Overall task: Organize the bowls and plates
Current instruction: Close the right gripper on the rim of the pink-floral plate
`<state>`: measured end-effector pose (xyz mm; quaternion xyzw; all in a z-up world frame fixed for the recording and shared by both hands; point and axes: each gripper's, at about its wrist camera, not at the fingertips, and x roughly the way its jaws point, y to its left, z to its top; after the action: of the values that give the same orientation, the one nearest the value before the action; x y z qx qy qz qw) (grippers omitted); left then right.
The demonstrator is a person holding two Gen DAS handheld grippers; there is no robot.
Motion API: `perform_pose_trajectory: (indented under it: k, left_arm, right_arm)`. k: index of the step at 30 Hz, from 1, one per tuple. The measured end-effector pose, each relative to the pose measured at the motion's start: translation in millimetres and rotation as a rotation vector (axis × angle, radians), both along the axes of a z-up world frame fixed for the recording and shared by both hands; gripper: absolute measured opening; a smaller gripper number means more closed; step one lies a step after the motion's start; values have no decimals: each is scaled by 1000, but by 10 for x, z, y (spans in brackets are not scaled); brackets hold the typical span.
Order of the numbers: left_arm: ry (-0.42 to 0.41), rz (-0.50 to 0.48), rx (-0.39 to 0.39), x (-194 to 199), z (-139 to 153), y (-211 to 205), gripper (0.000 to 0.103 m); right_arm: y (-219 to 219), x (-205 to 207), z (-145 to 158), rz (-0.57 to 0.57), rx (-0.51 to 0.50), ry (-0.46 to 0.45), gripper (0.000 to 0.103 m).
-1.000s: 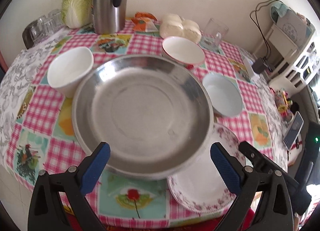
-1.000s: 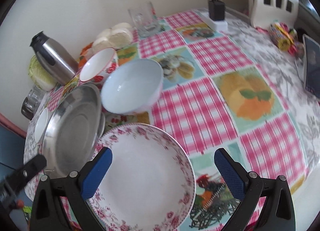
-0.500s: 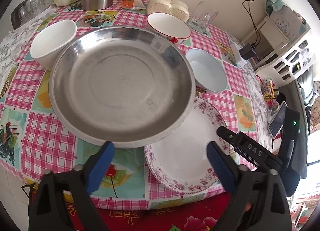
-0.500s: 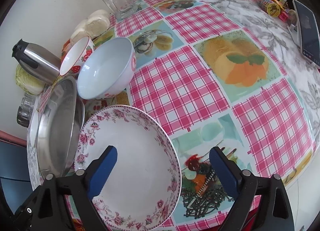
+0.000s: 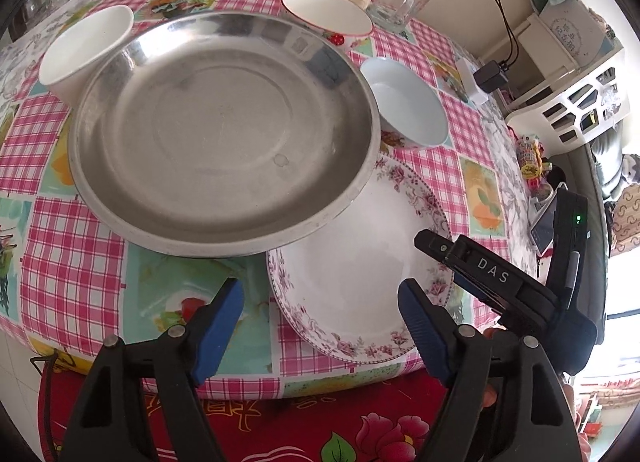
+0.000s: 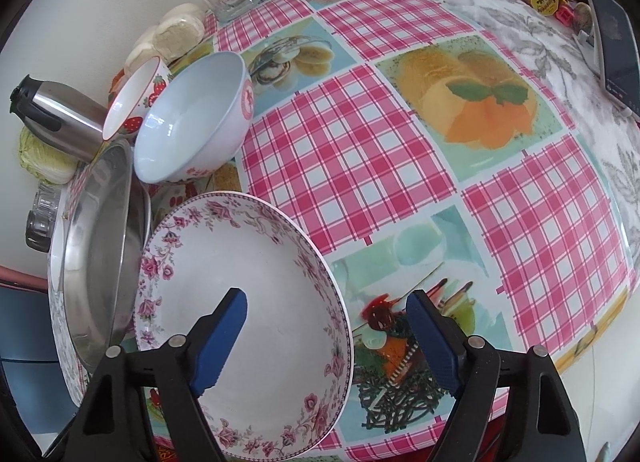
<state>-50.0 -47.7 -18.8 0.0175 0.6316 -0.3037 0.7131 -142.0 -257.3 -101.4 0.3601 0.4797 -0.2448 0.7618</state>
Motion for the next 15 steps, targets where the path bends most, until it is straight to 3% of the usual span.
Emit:
perform_pose_trajectory:
  k: [6, 8, 12, 15]
  left_arm:
    - [79, 7, 35, 31, -210, -60, 79]
    - [104, 25, 50, 58, -283, -55, 67]
    - [102, 36, 78, 81, -347, -70, 66]
    - [112, 40, 76, 96, -395, -101, 58]
  right_arm:
    - [-5, 7, -55, 5, 7, 10, 76]
    - [-17, 0, -53, 4, 4, 9, 70]
    - [-27, 12, -62, 5, 2, 0, 57]
    - [-46, 21, -61, 7, 2, -7, 49]
